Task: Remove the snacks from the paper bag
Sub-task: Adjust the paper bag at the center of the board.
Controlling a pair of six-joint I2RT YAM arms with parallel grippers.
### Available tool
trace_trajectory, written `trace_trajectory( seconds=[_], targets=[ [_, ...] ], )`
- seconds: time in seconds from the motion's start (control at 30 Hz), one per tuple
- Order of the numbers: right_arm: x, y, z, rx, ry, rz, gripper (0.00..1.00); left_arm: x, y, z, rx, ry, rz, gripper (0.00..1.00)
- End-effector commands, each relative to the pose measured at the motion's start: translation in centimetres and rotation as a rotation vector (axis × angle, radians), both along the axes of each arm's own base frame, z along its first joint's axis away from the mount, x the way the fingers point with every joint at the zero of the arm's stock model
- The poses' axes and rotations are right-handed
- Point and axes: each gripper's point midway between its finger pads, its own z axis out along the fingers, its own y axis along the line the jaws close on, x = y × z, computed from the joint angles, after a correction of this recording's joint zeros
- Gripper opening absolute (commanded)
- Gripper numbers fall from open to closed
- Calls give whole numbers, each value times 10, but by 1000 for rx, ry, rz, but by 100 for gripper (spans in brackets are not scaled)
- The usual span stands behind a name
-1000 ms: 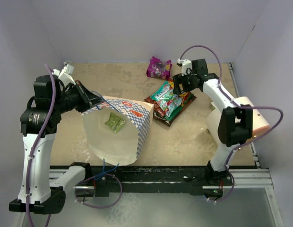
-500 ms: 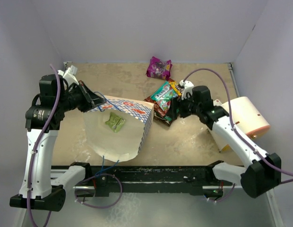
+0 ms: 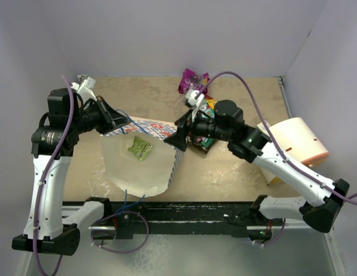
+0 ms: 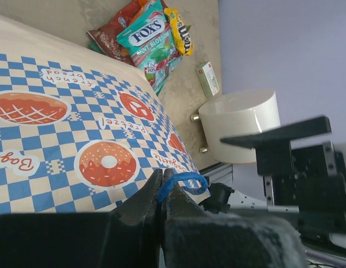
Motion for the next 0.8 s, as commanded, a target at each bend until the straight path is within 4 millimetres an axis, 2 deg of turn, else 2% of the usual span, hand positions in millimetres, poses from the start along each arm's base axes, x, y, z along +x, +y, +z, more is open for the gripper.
trace_trajectory(
  seconds=[0.0,0.1,0.27,0.33,0.4,0.53,0.6,0.77],
  targets=[
    [-49,41,39,44,-244,212,82,1,-5,32,-37,-113,-34,0],
    [-81,73,30,32,-282,297,80,-1,-7,34,-50,-117,-43,0],
    [-120,131,-11,-70,-291,336,76,-4,-8,37,-62,-117,-45,0],
    [-122,148,-35,-144,-286,310,73,-5,-8,38,-65,-115,-45,0],
    [-111,160,-64,-234,-260,258,63,-8,-9,38,-68,-113,-44,0],
    [-78,159,-107,-434,-272,113,41,-15,-8,37,-73,-109,-44,0],
    [-68,153,-124,-518,-294,77,38,-19,-8,36,-70,-107,-41,0],
    [-32,116,-161,-778,-427,-41,31,-26,2,37,-31,-115,15,0]
  ],
)
